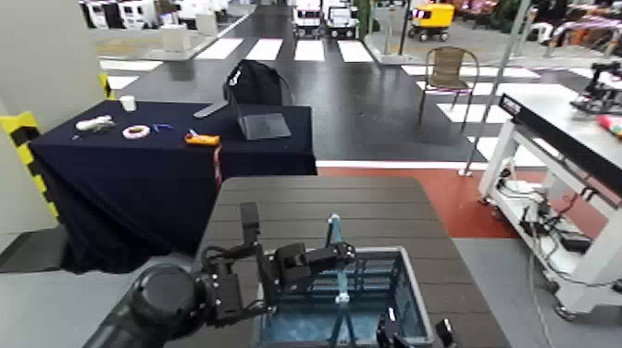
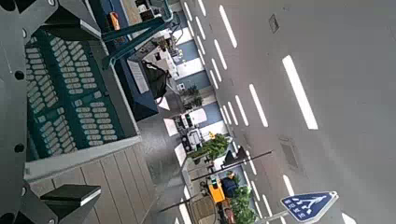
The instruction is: Place the crate on the table.
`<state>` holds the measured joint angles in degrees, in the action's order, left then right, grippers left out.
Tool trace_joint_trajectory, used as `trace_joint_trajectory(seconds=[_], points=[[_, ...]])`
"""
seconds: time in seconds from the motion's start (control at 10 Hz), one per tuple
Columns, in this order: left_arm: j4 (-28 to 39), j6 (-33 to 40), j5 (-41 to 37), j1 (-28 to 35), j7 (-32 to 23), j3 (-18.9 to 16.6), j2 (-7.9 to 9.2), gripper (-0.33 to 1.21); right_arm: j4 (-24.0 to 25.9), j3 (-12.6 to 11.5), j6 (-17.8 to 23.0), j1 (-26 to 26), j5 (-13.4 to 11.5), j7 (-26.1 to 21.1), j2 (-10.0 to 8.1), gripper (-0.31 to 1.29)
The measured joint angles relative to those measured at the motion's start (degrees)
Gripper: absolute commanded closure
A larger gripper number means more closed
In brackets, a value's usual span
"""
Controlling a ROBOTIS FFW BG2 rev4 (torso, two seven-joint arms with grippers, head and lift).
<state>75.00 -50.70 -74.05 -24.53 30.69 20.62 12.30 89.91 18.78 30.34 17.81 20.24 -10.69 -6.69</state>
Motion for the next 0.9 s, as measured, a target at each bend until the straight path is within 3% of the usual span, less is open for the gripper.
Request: trace_joint_trajectory(seconds=[0.9], points=[[-19.56,9.47,3.38,-14.01,4.40,8.56,-3.35,1.20,-0.59,0.64,0.80,-0.61,0.61,-0.03,-0.35,0.14]])
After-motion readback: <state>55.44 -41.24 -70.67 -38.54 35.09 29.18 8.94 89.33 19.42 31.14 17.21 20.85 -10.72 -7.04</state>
